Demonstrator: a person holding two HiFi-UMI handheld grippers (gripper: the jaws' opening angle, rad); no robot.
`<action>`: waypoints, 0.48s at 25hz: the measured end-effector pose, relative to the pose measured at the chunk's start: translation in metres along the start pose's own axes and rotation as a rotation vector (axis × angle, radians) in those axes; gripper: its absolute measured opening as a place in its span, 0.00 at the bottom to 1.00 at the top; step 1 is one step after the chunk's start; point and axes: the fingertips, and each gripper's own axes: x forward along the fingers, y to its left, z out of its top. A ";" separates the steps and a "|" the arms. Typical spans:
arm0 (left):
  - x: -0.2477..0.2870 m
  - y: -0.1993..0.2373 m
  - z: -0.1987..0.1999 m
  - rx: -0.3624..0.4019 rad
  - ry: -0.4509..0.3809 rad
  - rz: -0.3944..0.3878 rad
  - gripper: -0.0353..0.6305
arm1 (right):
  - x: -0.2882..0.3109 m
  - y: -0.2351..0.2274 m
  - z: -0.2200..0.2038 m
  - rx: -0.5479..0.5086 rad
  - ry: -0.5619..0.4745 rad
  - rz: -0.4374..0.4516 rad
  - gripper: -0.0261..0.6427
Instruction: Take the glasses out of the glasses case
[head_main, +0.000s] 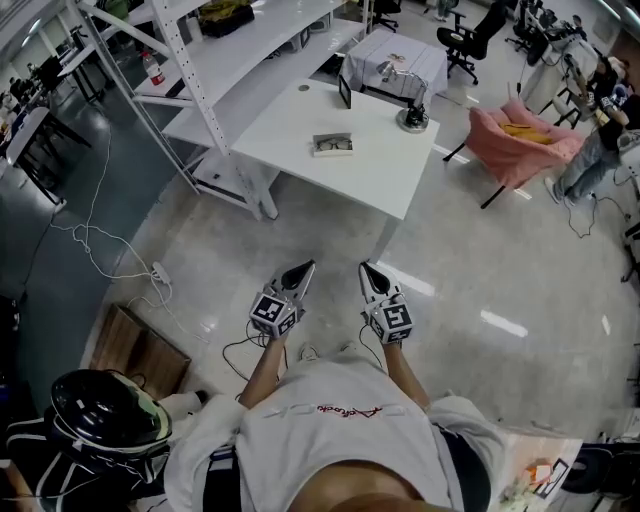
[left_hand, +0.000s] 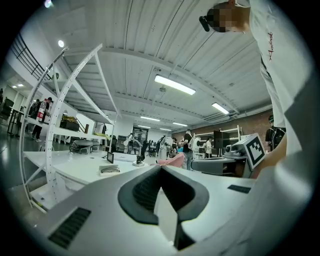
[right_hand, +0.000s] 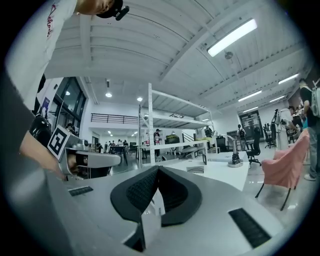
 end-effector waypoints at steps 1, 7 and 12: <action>0.001 -0.003 -0.001 -0.004 0.000 0.000 0.09 | -0.002 -0.002 0.000 0.000 -0.001 -0.002 0.03; 0.006 -0.018 -0.007 -0.024 0.001 0.010 0.09 | -0.013 -0.012 -0.003 0.005 0.006 0.003 0.03; 0.012 -0.033 -0.004 -0.026 -0.013 0.025 0.09 | -0.025 -0.022 -0.003 -0.002 0.013 0.018 0.03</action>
